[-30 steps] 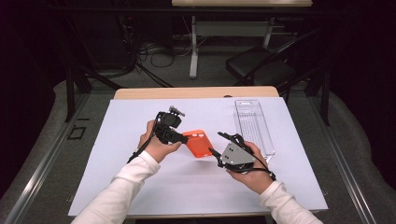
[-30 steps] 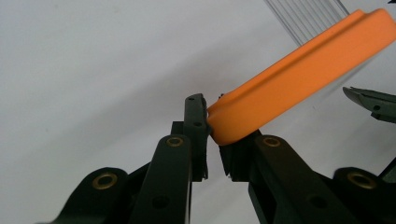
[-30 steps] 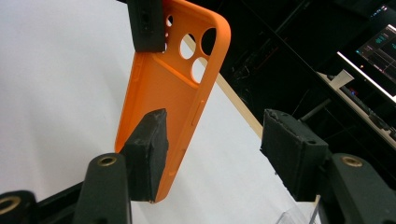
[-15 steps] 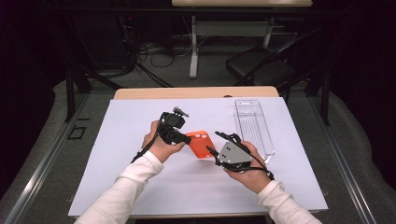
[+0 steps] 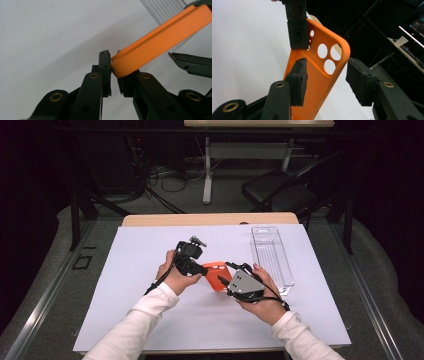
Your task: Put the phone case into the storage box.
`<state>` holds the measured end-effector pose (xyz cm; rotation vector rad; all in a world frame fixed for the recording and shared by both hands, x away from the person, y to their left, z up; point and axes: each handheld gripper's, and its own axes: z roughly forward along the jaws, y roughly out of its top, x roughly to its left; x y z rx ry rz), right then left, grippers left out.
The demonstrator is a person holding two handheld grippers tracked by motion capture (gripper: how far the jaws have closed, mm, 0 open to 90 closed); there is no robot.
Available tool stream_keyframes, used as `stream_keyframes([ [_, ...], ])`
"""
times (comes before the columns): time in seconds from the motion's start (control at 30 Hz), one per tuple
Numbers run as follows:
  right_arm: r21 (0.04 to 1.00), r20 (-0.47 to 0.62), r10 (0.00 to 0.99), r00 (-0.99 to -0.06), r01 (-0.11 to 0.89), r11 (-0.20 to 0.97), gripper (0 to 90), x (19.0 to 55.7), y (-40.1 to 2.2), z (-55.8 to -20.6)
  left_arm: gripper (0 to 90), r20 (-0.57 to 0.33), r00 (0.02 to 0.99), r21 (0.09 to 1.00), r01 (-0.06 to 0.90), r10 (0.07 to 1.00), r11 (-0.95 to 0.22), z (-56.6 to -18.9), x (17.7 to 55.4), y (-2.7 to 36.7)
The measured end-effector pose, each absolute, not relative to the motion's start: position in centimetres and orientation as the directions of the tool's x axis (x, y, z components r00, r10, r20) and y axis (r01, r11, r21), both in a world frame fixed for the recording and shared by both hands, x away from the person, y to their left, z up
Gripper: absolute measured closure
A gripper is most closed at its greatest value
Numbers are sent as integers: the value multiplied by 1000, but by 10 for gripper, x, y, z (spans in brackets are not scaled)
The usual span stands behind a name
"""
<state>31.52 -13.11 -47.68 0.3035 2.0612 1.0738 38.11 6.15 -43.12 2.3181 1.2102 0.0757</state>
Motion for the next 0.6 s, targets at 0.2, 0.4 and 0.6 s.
stream_keyframes([
  [0.2,774,-534,537,-653,-121,622,546,318,-130,-474,820,-175,603,467,747,779,-474,-432,379,57],
  [0.4,758,-562,540,-626,-130,639,602,319,-129,-470,820,-167,608,460,744,776,-484,-432,379,55],
  [0.6,732,-599,522,-608,-152,664,657,318,-126,-469,820,-154,613,455,740,775,-495,-433,378,53],
])
